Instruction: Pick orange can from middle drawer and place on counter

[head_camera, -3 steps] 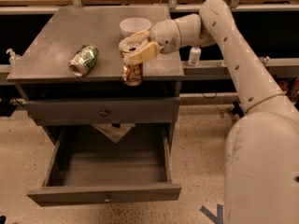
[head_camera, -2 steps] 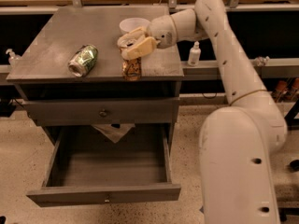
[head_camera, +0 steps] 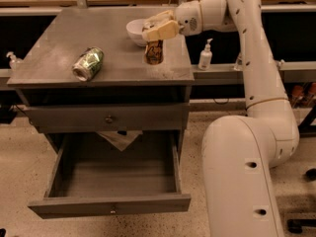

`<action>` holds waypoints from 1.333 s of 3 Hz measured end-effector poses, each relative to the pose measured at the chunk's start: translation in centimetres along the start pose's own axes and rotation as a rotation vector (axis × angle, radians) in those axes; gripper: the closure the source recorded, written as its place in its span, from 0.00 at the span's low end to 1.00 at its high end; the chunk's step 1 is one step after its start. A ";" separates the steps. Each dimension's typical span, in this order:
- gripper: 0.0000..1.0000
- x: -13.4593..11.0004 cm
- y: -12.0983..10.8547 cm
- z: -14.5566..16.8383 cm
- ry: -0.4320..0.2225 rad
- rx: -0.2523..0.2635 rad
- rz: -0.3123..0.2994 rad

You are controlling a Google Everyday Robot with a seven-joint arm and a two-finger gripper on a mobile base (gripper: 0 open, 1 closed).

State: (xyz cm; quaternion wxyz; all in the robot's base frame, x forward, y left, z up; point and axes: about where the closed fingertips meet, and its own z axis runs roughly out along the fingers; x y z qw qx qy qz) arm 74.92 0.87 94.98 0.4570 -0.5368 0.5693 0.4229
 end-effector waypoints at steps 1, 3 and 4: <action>0.38 -0.7 -1.4 0.4 -0.029 0.051 0.003; 0.00 2.7 -1.8 2.5 -0.002 0.020 0.042; 0.00 2.7 -1.8 2.5 -0.002 0.020 0.042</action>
Offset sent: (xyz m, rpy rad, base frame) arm 0.0145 0.0231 -0.0941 -0.0311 0.1013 -0.0411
